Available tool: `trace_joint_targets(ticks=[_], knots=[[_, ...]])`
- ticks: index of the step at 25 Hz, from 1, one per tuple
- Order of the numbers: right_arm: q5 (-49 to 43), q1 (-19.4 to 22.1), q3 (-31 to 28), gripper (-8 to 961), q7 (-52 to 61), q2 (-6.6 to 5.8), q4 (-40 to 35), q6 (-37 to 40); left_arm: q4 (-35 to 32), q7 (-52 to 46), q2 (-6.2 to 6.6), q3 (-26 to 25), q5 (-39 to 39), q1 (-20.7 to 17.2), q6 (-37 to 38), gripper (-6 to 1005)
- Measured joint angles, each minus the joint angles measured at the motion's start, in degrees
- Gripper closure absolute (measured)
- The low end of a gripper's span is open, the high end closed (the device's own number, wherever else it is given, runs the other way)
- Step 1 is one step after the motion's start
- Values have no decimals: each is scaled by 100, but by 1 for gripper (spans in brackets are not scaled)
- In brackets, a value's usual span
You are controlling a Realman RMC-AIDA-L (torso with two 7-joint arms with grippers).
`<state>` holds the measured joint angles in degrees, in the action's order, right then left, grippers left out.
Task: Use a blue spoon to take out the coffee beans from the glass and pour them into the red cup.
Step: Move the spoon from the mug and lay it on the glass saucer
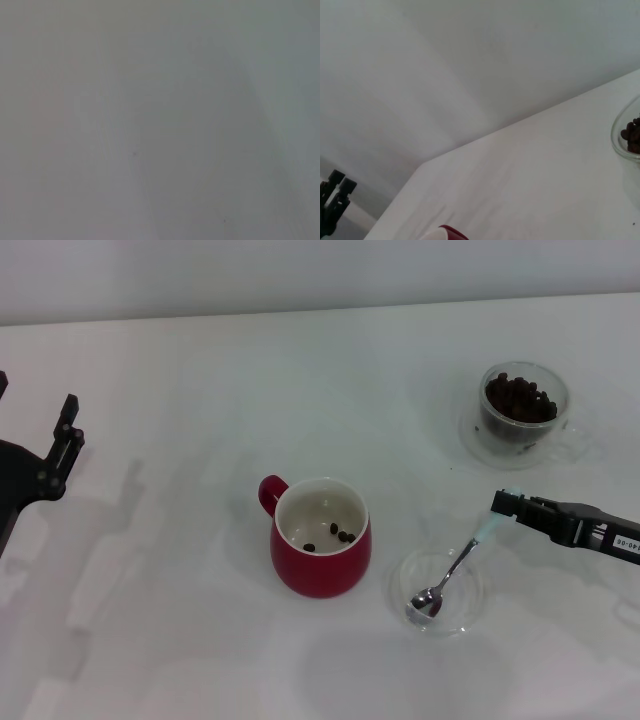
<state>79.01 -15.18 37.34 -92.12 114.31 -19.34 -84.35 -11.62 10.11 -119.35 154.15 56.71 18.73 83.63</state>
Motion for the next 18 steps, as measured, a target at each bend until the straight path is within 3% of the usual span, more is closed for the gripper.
trace_joint_targets(ticks=[18], knots=[[-17, -67, -41, 761, 15, -14, 1, 144, 11, 0, 9, -3, -2, 0, -5, 325]])
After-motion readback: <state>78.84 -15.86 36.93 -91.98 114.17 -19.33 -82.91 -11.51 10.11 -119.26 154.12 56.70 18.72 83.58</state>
